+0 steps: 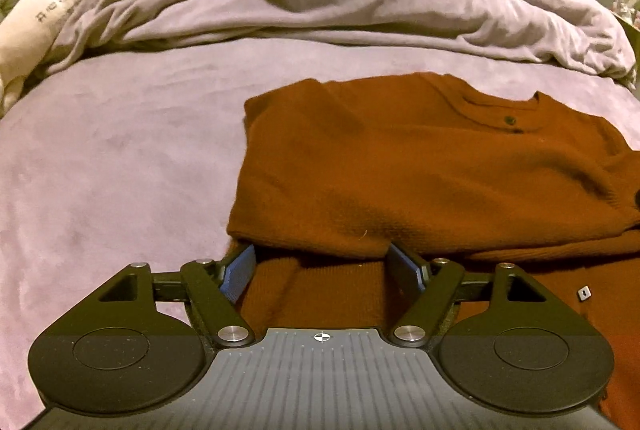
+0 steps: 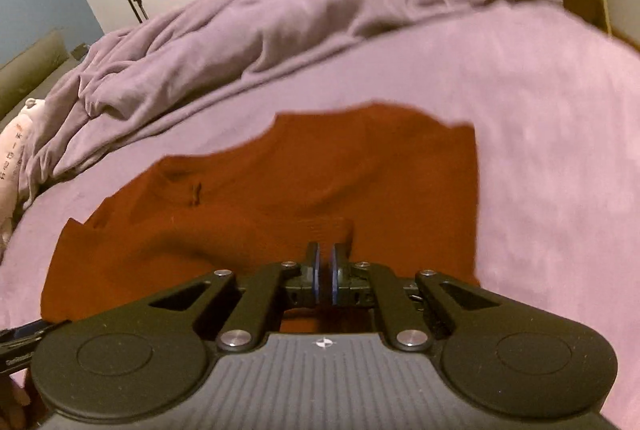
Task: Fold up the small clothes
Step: 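Fold the held side edge inward toward the button placket with the right tool, release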
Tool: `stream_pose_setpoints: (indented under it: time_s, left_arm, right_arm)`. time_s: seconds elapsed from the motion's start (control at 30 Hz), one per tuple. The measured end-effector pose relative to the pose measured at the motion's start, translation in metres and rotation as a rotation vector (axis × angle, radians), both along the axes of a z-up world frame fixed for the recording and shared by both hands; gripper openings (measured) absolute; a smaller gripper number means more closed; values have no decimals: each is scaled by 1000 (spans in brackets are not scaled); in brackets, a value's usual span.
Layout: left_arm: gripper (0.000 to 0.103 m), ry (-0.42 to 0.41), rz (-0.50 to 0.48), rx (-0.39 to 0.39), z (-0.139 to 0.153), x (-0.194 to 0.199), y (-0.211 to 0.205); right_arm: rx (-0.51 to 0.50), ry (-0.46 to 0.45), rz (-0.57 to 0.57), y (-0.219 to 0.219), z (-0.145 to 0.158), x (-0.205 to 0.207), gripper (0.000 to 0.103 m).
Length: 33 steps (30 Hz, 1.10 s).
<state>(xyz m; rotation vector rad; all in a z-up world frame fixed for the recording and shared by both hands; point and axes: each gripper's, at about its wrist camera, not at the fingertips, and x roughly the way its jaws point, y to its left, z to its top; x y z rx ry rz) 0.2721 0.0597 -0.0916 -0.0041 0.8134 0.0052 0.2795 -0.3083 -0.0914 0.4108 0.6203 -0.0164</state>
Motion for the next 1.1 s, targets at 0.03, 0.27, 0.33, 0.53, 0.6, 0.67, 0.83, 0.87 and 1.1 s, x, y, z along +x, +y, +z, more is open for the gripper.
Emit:
stream_pose_setpoints:
  time_s: [0.03,0.27,0.33,0.53,0.6,0.67,0.83,0.87,1.1]
  left_arm:
    - [80,-1,0,-3,0,0,1]
    - [82,9,3,-1,1,0,1]
    - [82,9,5,-2,3,0,1]
    - [82,-31,7,-7,15,-5,5]
    - [83,-36,12,3,17,-3,6]
    - [83,-27,17,0,16,-1,8]
    - [83,-12,28,-8,16,-3,12]
    - [83,-11,30,-1,16,-3,13]
    - [86,-85,47,-11,37,-2,15]
  right_arm:
    - [31,8,9,-2,-3,2,36]
    - [-27,5,51,24,-8,20,16]
    - [-69,-1,73,30,-5,21,10]
    - [-438,-123,-4,46,23,-3,3]
    - [-439,-112,-29,36,26,-3,3]
    - [-374,-79,-31,25,24,-2,3]
    - [-415,-86,-79,17,22,-6,3]
    - [-431,-84,-96,17,21,-4,3]
    - [-446,-70,-158,8,18,-13,4]
